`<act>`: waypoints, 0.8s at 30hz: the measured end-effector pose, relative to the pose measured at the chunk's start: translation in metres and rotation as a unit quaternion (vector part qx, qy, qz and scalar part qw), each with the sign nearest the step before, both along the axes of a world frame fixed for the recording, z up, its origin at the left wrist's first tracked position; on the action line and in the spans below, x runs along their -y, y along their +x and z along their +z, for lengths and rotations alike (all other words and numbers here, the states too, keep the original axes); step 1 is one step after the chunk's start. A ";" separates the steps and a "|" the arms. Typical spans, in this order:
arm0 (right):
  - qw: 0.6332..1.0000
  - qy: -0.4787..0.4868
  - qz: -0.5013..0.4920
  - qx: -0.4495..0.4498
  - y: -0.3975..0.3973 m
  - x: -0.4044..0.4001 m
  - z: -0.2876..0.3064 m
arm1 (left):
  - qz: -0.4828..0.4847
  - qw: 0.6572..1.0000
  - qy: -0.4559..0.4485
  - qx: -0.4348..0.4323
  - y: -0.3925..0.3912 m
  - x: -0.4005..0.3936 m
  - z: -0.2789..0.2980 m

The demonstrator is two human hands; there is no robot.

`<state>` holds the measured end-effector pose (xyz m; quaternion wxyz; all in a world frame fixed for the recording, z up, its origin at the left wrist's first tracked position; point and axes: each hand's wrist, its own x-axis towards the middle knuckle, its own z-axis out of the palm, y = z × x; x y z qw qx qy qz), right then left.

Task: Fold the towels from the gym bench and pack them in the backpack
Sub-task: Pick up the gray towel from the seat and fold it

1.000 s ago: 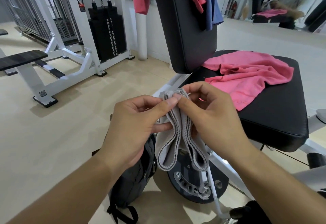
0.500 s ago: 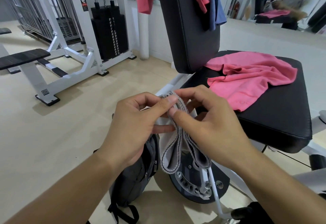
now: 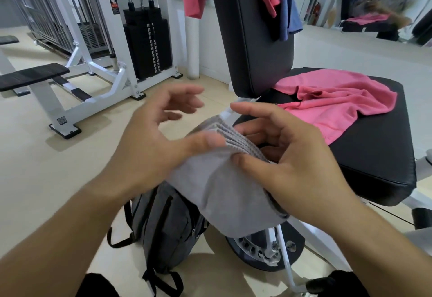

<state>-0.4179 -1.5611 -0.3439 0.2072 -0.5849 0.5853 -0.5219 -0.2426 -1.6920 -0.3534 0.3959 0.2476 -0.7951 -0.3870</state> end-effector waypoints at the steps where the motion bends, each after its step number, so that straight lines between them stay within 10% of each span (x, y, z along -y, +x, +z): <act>1: 1.000 0.003 0.011 0.012 -0.001 0.000 0.001 | -0.045 0.997 0.014 0.063 0.002 0.002 0.000; 13: 0.944 0.254 0.022 -0.210 -0.035 0.000 0.008 | -0.061 0.982 0.181 0.003 -0.011 0.002 -0.022; 24: 0.967 0.136 -0.001 0.215 -0.049 0.015 -0.005 | -0.100 0.935 0.339 0.005 -0.025 0.009 -0.047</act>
